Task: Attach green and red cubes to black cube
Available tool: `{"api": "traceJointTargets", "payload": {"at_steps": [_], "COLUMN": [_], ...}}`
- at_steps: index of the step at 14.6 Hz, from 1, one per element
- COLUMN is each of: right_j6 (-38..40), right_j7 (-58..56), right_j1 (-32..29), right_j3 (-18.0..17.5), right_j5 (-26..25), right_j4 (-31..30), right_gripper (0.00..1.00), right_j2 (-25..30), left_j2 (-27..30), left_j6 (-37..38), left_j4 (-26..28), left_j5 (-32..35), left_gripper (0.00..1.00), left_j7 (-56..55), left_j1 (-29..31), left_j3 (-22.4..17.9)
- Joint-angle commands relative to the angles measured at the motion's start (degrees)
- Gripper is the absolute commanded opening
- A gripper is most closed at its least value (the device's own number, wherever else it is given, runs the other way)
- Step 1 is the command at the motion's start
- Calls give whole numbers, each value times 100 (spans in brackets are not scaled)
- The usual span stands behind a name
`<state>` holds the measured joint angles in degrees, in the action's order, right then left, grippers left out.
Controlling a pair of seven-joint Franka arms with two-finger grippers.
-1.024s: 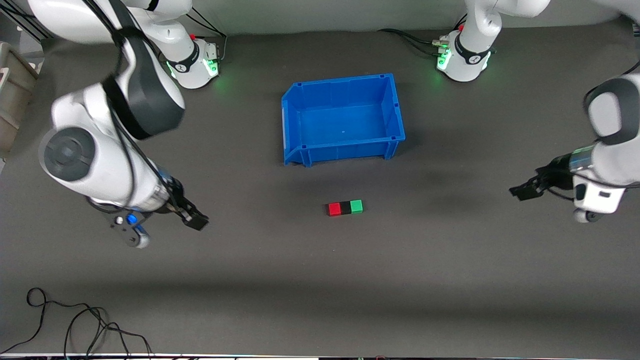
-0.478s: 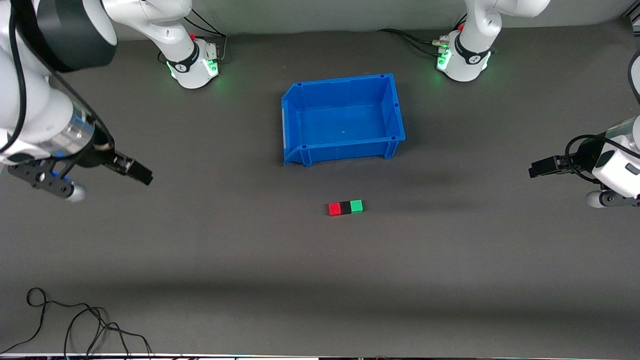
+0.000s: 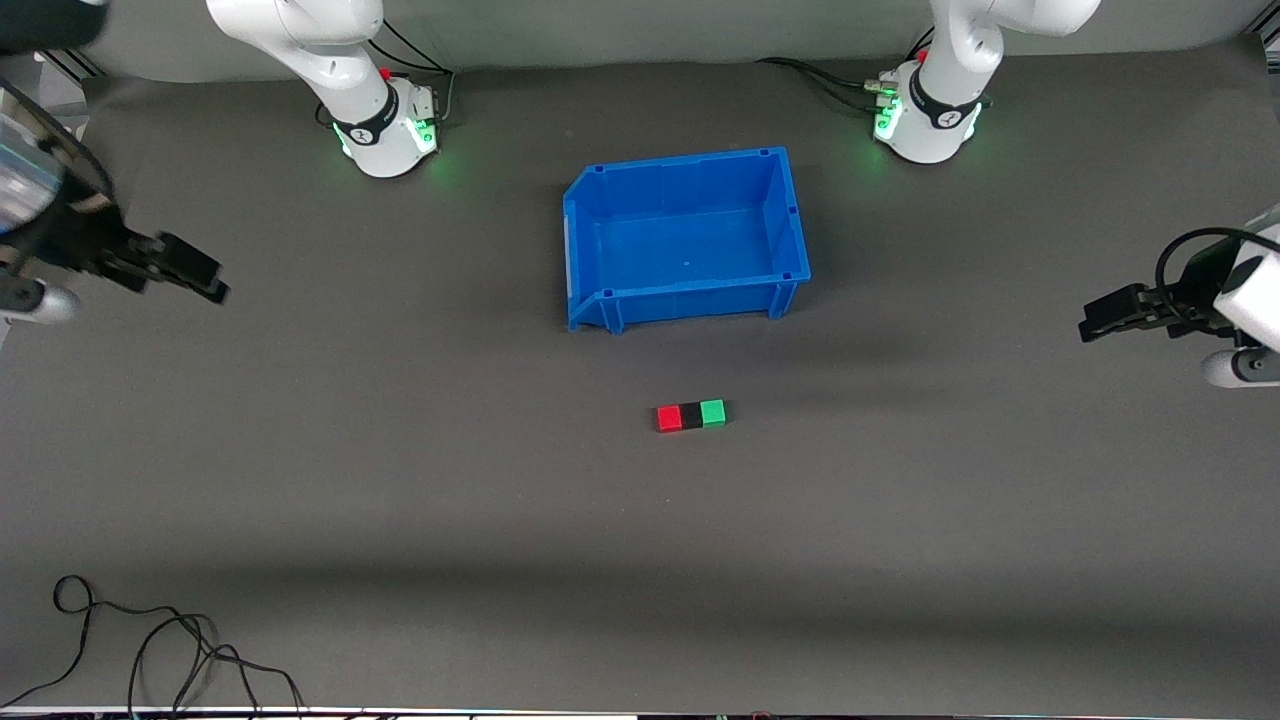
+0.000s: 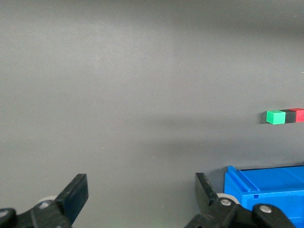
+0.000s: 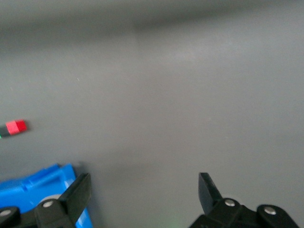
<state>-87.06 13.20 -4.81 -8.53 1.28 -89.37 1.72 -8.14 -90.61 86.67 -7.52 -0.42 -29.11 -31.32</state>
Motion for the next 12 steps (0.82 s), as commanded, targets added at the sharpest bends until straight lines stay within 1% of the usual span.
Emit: {"api": "traceJointTargets", "payload": {"at_steps": [1,3,4,5,7,9,12], "right_j6": [137,76,58,40,66,93,-126], "right_j7": [-317,-335,-335,-387,-1009,-1038,-1012], "right_j1": [-3,-3,15,58,217,235,296], "right_j3": [-9,-17,-26,-44,-18,-44,-114], "right_j5": [-119,-207,-286,-426,-515,-392,-339], "right_j4": [-230,-204,-204,-213,-187,-186,-186], "right_gripper": [100,100,100,100,100,100,100], "right_j2": [215,180,171,145,145,153,92], "left_j2": [286,470,602,734,945,946,946], "left_j6": [-132,-245,-412,-527,-720,-660,-633], "left_j4": [193,394,595,797,1141,1133,1107], "left_j5": [250,549,567,576,576,576,576], "left_gripper": [100,100,100,100,100,100,100], "left_j7": [33,-19,-63,-64,-55,-55,-38], "left_j1": [840,2000,2423,2619,2638,2630,2621], "left_j3": [991,2308,2785,2981,3009,3009,3009]}}
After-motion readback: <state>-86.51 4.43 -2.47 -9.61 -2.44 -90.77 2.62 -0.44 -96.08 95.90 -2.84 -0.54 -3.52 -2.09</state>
